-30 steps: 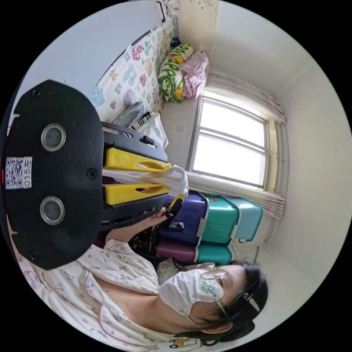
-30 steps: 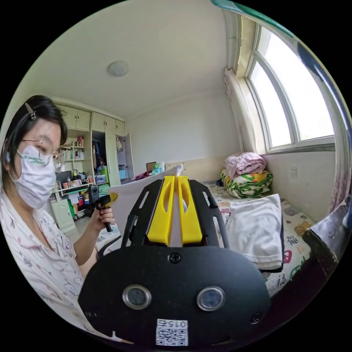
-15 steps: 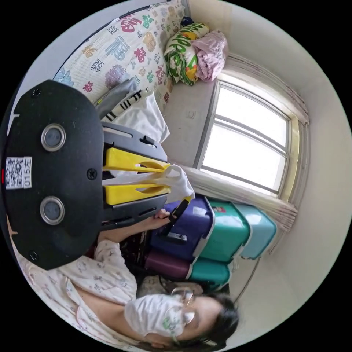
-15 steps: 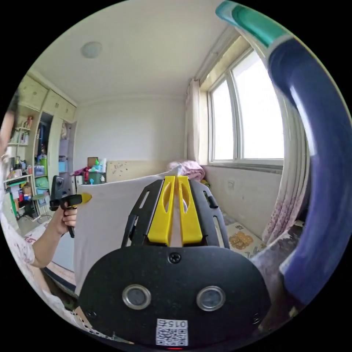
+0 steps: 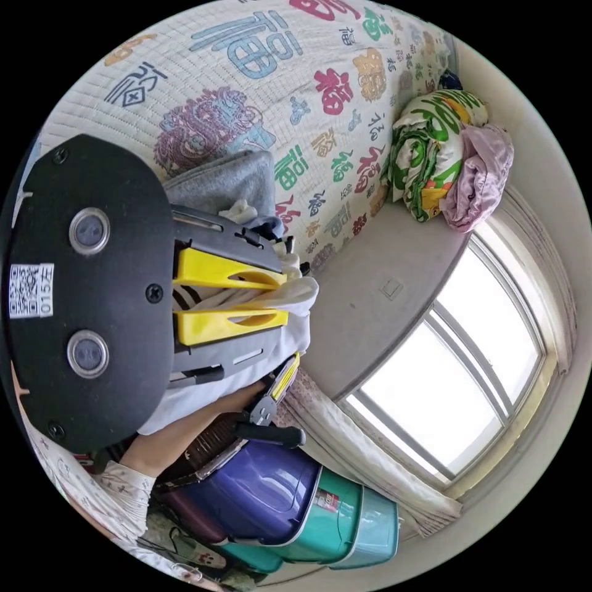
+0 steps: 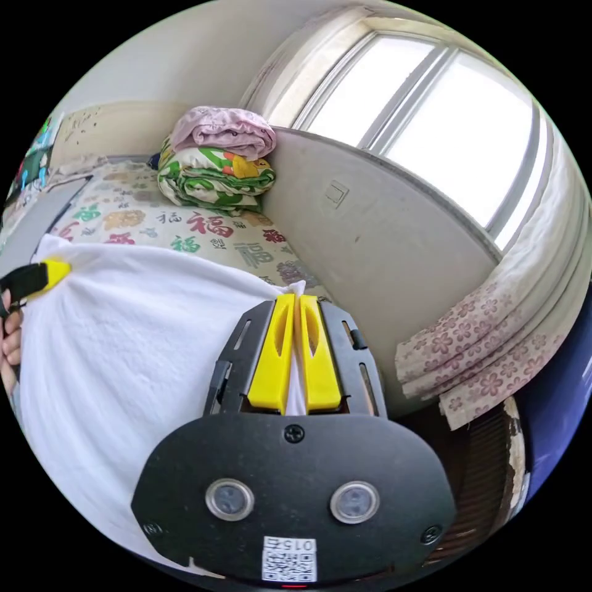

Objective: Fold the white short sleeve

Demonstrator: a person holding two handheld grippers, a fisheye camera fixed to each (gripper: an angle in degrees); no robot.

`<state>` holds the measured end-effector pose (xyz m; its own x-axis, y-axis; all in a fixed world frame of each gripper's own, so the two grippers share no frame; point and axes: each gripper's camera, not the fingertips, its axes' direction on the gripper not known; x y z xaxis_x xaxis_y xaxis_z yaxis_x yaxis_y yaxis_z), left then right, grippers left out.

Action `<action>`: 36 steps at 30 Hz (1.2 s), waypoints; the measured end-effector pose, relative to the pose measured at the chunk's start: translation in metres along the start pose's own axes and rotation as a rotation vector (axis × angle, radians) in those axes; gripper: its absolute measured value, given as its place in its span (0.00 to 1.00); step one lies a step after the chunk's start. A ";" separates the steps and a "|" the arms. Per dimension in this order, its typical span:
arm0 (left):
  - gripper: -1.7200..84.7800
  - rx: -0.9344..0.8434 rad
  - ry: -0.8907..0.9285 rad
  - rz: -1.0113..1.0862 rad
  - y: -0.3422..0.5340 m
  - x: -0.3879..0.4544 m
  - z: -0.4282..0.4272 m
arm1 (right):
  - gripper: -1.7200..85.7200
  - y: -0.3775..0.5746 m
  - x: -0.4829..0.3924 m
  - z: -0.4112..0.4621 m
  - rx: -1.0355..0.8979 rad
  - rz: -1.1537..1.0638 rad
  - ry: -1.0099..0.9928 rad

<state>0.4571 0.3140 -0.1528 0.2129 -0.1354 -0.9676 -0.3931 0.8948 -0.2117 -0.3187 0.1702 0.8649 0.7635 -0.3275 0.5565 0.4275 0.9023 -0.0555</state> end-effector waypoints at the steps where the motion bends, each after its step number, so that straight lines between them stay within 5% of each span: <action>1: 0.08 0.014 0.020 0.006 -0.011 -0.012 0.005 | 0.02 0.001 -0.009 0.018 0.005 -0.023 0.043; 6: 0.08 0.029 0.003 -0.006 -0.066 -0.040 0.016 | 0.02 0.005 -0.018 0.068 0.020 -0.024 0.050; 13: 0.10 -0.061 -0.347 0.048 -0.168 -0.034 0.017 | 0.03 0.023 -0.050 0.116 0.074 -0.092 0.198; 18: 0.09 0.122 -0.462 0.177 -0.172 -0.026 -0.103 | 0.04 0.033 -0.033 0.107 0.056 -0.117 0.213; 22: 0.10 0.383 -0.720 0.306 -0.095 -0.013 -0.253 | 0.01 0.080 -0.018 -0.012 0.374 0.074 0.311; 25: 0.12 0.511 -0.925 0.275 -0.029 -0.009 -0.355 | 0.01 0.163 -0.020 -0.121 0.674 0.106 0.081; 29: 0.12 0.461 -1.076 0.037 0.020 -0.022 -0.473 | 0.01 0.290 -0.051 -0.204 0.875 0.124 -0.409; 36: 0.16 0.597 -1.471 -0.457 0.129 -0.081 -0.678 | 0.01 0.393 -0.202 -0.215 0.527 0.102 -1.197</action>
<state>-0.2177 0.1518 -0.1947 0.9551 -0.2347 0.1811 0.2401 0.9707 -0.0087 -0.2010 0.5304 0.5521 -0.2355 -0.0475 0.9707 -0.0537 0.9979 0.0358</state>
